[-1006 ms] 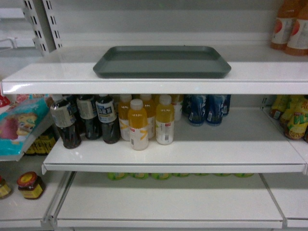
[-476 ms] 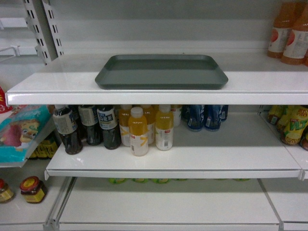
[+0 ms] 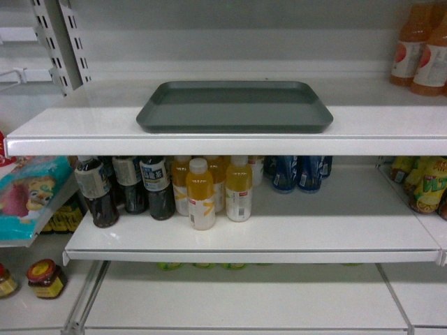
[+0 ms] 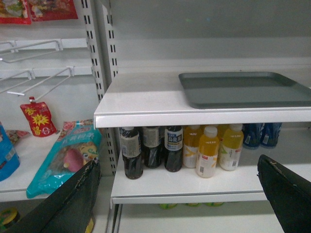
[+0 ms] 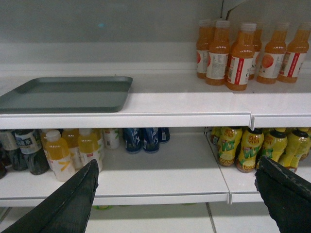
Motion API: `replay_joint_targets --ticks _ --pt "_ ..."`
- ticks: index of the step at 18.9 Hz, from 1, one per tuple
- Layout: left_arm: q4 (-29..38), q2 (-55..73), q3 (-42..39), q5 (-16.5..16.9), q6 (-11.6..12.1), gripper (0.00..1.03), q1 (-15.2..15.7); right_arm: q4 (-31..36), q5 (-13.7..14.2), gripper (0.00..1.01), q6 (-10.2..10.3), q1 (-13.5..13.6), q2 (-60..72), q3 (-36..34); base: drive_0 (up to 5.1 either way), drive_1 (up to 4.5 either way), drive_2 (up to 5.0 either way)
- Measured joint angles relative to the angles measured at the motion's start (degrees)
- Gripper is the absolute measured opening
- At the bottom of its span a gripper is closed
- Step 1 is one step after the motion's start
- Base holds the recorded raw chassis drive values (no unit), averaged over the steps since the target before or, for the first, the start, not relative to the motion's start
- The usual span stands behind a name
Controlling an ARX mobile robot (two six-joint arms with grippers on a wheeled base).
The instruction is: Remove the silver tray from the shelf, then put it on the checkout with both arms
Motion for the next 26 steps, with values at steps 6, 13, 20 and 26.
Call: replay_joint_targets --ticks 6,13,20,26 --pt "0.0 0.0 0.0 0.0 0.0 0.98 0.0 0.1 0.0 0.98 0.0 0.0 0.0 0.0 0.0 4.27 -4.3" --pt "0.2 0.0 0.0 0.0 0.0 0.98 0.0 0.0 0.0 0.98 0.0 0.0 0.0 0.0 0.0 4.29 -4.3" --pt "0.3 0.0 0.0 0.0 0.0 0.98 0.0 0.6 0.0 0.98 0.0 0.0 0.0 0.0 0.0 4.31 -4.3" --pt "0.0 0.0 0.0 0.0 0.0 0.98 0.0 0.0 0.0 0.98 0.0 0.0 0.0 0.0 0.0 4.31 -4.3"
